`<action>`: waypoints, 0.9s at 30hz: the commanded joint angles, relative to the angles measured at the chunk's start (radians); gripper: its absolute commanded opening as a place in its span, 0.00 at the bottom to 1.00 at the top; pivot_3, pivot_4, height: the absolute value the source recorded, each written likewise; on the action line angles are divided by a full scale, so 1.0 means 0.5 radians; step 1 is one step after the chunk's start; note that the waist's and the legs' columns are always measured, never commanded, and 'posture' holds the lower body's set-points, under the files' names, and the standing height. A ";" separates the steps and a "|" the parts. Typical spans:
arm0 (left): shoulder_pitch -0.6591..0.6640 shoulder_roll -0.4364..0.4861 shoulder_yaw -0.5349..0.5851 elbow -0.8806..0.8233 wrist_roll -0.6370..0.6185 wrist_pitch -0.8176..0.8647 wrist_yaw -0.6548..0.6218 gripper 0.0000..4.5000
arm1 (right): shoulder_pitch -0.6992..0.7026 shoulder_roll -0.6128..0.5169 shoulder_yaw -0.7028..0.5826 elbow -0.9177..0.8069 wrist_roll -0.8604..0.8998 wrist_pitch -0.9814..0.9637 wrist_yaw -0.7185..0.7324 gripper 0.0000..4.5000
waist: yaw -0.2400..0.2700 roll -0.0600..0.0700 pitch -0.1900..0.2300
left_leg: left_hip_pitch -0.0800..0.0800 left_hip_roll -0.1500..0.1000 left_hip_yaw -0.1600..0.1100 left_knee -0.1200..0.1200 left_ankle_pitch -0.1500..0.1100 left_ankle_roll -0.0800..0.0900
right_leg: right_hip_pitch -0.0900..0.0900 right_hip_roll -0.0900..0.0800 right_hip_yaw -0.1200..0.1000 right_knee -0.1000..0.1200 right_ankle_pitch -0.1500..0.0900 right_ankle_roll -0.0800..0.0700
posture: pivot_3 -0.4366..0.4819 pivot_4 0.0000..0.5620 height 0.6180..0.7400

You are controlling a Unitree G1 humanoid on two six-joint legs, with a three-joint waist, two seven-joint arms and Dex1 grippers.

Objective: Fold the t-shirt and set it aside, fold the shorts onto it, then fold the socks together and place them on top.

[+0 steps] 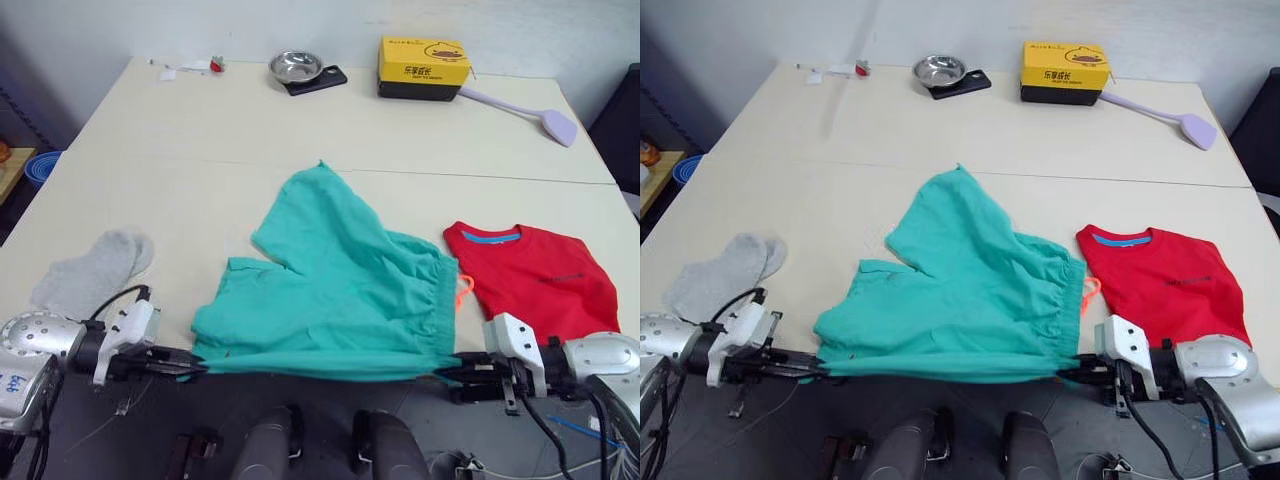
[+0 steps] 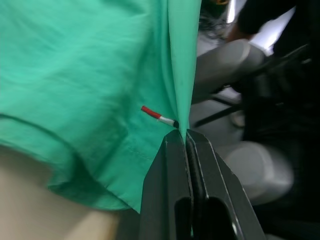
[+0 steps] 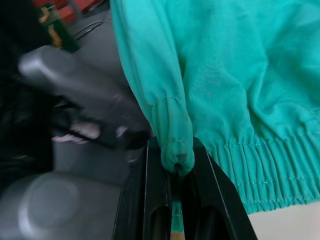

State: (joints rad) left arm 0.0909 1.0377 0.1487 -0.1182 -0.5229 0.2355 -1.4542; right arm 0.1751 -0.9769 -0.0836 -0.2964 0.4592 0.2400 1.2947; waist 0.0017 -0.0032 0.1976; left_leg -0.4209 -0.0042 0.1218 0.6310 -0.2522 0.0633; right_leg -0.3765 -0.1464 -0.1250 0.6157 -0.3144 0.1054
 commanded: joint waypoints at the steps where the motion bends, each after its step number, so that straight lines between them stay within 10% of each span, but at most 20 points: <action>1: -0.099 -0.001 0.104 -0.189 -0.310 0.394 0.104 0.00 | -0.058 -0.082 -0.030 -0.085 0.058 0.099 0.057 0.00 | -0.001 0.001 0.000 | 0.000 0.000 0.000 -0.001 -0.002 0.004 | 0.000 0.000 0.001 0.000 0.001 -0.001 | 0.48 0.27 1.00; 5: -0.689 -0.147 0.140 0.105 -0.472 0.625 0.319 0.00 | -0.644 -0.001 -0.014 0.120 0.051 0.025 0.047 0.00 | -0.009 0.005 0.003 | 0.001 0.000 -0.001 0.000 -0.001 0.002 | -0.004 0.001 0.004 0.001 0.002 -0.003 | 0.48 0.27 1.00; 10: -1.822 -0.468 0.148 1.122 -0.039 0.115 0.874 0.00 | -1.816 0.335 0.099 0.857 -0.363 -0.464 -0.305 0.00 | -0.013 -0.003 0.010 | -0.002 -0.001 0.003 0.005 0.016 -0.014 | -0.010 0.013 -0.002 0.013 0.003 -0.002 | 0.48 0.27 1.00; 14: -2.783 -0.501 0.204 2.123 0.335 -0.702 1.614 0.00 | -2.815 0.551 0.153 1.848 -0.983 -1.246 -1.244 0.00 | -0.034 -0.016 0.016 | -0.028 0.000 0.014 0.002 0.035 -0.002 | -0.040 0.024 -0.014 0.027 0.004 -0.001 | 0.48 0.27 1.00; 17: -3.205 -0.477 0.280 2.393 0.348 -1.085 1.681 0.00 | -3.141 0.567 0.173 2.235 -1.166 -1.623 -1.599 0.00 | -0.058 -0.023 0.018 | -0.056 -0.005 0.010 0.003 0.037 -0.001 | -0.068 0.020 -0.021 0.030 0.005 0.000 | 0.48 0.27 1.00; 23: -3.230 -0.411 0.274 2.367 0.324 -1.235 1.143 0.00 | -2.991 0.578 0.175 2.347 -1.070 -1.823 -1.480 0.00 | -0.063 -0.024 0.017 | -0.044 -0.009 0.005 -0.001 0.017 0.006 | -0.063 0.018 -0.042 0.051 0.007 0.004 | 0.48 0.27 1.00; 27: -2.481 -0.377 0.229 1.727 0.096 -0.861 0.472 0.00 | -2.366 0.609 0.178 1.926 -0.657 -1.526 -0.904 0.00 | -0.067 -0.021 0.018 | -0.039 -0.008 0.004 0.000 0.015 0.009 | -0.051 0.016 -0.052 0.051 0.008 0.006 | 0.48 0.27 1.00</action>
State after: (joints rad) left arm -1.2325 0.8042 0.2350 0.8871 -0.3958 -0.2838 -1.0947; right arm -1.0815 -0.6492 0.0369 0.7435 0.0361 -0.5826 0.7463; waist -0.0317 -0.0139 0.2068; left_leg -0.4383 -0.0077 0.1228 0.6323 -0.2448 0.0684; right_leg -0.3979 -0.1384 -0.1527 0.6407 -0.3104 0.1086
